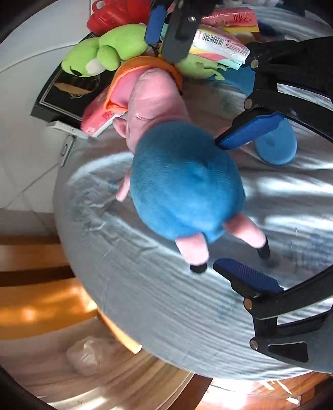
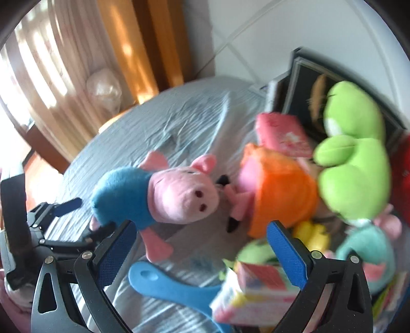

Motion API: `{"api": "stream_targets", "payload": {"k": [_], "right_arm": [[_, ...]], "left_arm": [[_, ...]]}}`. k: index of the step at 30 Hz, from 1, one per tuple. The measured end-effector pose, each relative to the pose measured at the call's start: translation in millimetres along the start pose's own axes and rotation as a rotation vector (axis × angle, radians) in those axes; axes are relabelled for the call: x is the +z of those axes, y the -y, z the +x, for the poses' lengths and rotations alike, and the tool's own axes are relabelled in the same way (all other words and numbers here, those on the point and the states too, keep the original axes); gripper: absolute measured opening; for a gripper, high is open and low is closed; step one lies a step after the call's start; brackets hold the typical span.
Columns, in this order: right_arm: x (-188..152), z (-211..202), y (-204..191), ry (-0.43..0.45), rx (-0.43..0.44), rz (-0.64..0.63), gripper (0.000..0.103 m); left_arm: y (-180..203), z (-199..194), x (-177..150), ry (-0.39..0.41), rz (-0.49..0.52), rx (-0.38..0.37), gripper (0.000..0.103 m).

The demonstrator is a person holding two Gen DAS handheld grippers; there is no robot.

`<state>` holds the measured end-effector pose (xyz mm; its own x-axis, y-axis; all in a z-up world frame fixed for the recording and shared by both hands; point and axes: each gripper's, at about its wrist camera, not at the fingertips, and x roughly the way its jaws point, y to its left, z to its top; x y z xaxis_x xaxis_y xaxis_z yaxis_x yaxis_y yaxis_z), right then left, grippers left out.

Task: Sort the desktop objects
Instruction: 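Grasp the blue-shirted pig plush's head with the right gripper while the left grasps its body, then lift the blue-shirted pig plush with both grippers and carry it over the crate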

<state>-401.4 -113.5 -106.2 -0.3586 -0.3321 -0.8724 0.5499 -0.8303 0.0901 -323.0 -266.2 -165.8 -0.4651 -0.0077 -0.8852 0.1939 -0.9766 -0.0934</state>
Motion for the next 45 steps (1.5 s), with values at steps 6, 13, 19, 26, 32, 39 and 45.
{"api": "stream_targets", "payload": {"k": [6,13,19,26,32,39,45], "right_arm": [[15,29,-2,-0.040,0.017,-0.020,0.103],[37,48,10,0.027,0.077,0.054,0.103],[39,59,-8,0.012,0.077,0.024,0.062],[13,-10,-21,0.130,0.041,-0.024,0.060],[-26,-100,-33,0.262,-0.041,-0.019,0.060],[-91,-200,-22,0.387,-0.153,0.078,0.060],[-155,-273,11,0.473,-0.207,0.139,0.060]], "left_arm": [[8,16,16,-0.011,-0.020,-0.006,0.087],[1,27,34,-0.008,-0.007,0.005,0.091],[1,26,38,0.029,0.024,0.000,0.082],[12,-31,16,0.147,0.052,-0.032,0.079],[42,-108,-8,0.270,0.119,-0.095,0.079],[98,-175,-36,0.377,0.255,-0.200,0.079],[174,-225,-74,0.457,0.346,-0.246,0.079]]}}
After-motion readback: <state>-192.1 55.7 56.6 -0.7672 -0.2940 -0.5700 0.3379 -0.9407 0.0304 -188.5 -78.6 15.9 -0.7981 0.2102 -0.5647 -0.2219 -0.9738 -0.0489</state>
